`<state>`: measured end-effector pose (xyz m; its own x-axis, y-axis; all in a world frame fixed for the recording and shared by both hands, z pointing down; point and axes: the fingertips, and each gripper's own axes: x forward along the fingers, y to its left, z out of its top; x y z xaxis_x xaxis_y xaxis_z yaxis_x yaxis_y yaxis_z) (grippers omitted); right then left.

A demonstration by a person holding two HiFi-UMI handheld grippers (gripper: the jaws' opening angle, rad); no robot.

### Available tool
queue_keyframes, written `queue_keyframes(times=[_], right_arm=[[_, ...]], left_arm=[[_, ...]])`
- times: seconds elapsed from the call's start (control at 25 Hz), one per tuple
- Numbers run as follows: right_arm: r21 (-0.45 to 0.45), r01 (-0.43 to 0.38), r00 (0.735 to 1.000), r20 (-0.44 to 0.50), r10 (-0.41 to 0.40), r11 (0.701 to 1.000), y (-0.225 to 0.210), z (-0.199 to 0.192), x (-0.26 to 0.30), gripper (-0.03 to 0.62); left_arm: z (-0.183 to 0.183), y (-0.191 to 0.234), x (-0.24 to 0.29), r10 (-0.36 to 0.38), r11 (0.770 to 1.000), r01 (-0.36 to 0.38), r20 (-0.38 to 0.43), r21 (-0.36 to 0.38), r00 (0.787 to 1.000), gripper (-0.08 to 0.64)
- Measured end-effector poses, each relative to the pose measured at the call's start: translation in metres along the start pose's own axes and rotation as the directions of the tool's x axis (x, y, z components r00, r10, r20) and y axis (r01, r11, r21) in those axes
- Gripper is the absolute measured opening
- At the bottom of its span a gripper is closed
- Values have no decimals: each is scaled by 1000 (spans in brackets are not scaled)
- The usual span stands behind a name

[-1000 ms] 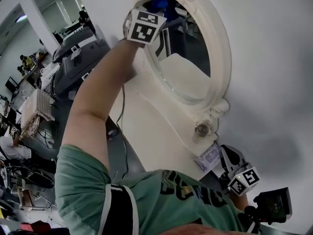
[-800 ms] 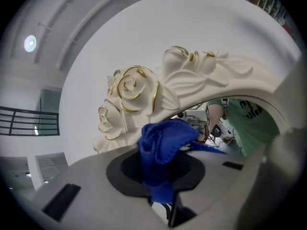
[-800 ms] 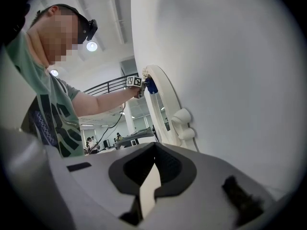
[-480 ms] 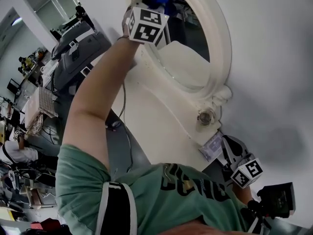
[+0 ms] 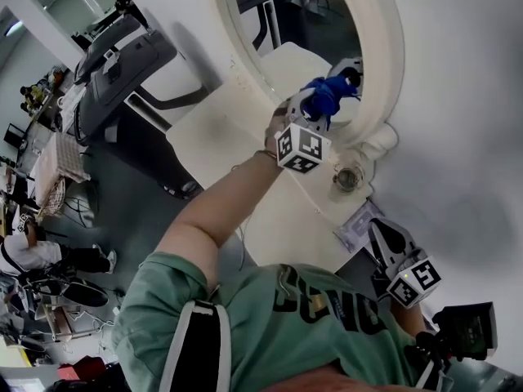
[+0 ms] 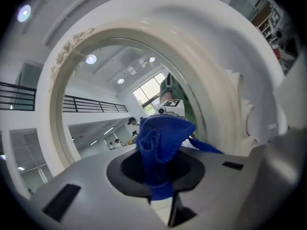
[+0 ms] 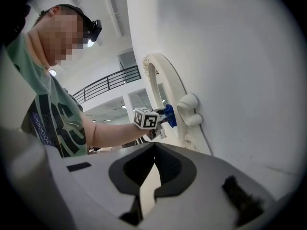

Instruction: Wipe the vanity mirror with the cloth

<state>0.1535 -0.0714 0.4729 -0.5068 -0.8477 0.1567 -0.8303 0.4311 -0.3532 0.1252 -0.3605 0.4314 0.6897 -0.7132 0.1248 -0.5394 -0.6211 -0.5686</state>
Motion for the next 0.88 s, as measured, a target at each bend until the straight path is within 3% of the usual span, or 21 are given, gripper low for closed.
queue_keyframes(times=[0.24,0.36,0.56,0.68,0.76,0.88], right_arm=[[7,11,1000,-22,-11,1000,-1,-5,0,12],[7,13,1000,-26,-13,1000,-2,-6,-1,12],[-8,8,1000,-18,-8,1000,-4,-1,2,12],[-23,-1,1000,-9,0,1000,1,2,2,12],[-30,2,1000,6,-2,1000,8,8,-3,12],[-52,14,999,36,-13,999,17,22,-10,12]], left_arm=[[-33,-64,0,-147,989,146,-36,-19,988,81],[-40,-70,0,-173,982,170,-31,-81,984,75],[-43,-73,6,-213,974,209,-42,-86,976,75],[-47,-78,3,-267,958,258,-59,-126,962,78],[-45,-67,-5,-287,946,273,-61,-173,956,81],[-25,-5,-13,-217,952,203,-37,-230,976,81]])
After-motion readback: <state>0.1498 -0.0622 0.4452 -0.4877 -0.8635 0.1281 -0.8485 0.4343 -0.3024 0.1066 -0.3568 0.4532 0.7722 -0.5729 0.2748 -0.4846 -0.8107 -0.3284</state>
